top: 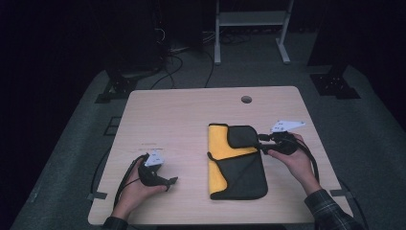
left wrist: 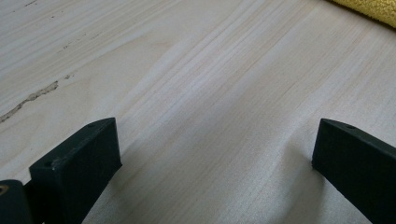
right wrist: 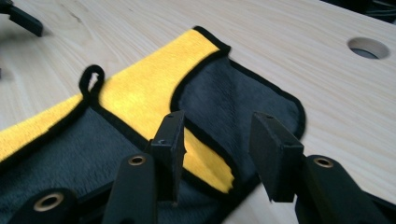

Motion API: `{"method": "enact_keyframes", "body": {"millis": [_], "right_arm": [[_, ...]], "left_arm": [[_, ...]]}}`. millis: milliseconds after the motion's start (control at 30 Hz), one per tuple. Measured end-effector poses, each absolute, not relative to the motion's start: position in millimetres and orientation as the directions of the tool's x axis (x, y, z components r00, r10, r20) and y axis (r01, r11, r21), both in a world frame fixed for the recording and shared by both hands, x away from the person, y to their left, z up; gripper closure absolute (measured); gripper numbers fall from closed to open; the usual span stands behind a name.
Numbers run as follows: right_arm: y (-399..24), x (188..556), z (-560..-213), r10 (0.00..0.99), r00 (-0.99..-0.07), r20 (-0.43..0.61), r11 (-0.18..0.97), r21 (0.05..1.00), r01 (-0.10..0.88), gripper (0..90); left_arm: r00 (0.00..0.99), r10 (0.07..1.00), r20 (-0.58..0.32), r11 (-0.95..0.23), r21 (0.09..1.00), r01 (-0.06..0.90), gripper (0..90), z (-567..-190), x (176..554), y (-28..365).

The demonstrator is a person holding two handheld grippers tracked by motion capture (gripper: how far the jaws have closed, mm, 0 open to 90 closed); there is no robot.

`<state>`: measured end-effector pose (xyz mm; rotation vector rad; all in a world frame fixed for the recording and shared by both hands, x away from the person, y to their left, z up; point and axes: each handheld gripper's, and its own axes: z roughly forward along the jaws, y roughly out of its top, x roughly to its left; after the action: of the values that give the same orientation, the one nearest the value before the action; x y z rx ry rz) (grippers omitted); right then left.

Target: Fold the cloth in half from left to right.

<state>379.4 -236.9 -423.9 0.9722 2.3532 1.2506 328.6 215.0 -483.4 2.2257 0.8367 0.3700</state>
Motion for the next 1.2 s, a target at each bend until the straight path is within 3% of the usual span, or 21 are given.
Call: {"method": "enact_keyframes", "body": {"millis": [833, 1200], "right_arm": [[-175.9, 417.8, -454.6, 0.625, -0.777, 0.08, 0.455, 0.771, 0.445, 60.4], [-156.5, 426.0, -472.6, 0.608, -0.793, 0.029, 0.524, 0.736, 0.428, 65.8]], "left_arm": [[0.748, 0.664, 0.014, -0.529, 0.716, 0.456, 0.0, -483.7, 328.6, 215.0], [0.748, 0.664, 0.014, -0.529, 0.716, 0.456, 0.0, -483.7, 328.6, 215.0]]}}
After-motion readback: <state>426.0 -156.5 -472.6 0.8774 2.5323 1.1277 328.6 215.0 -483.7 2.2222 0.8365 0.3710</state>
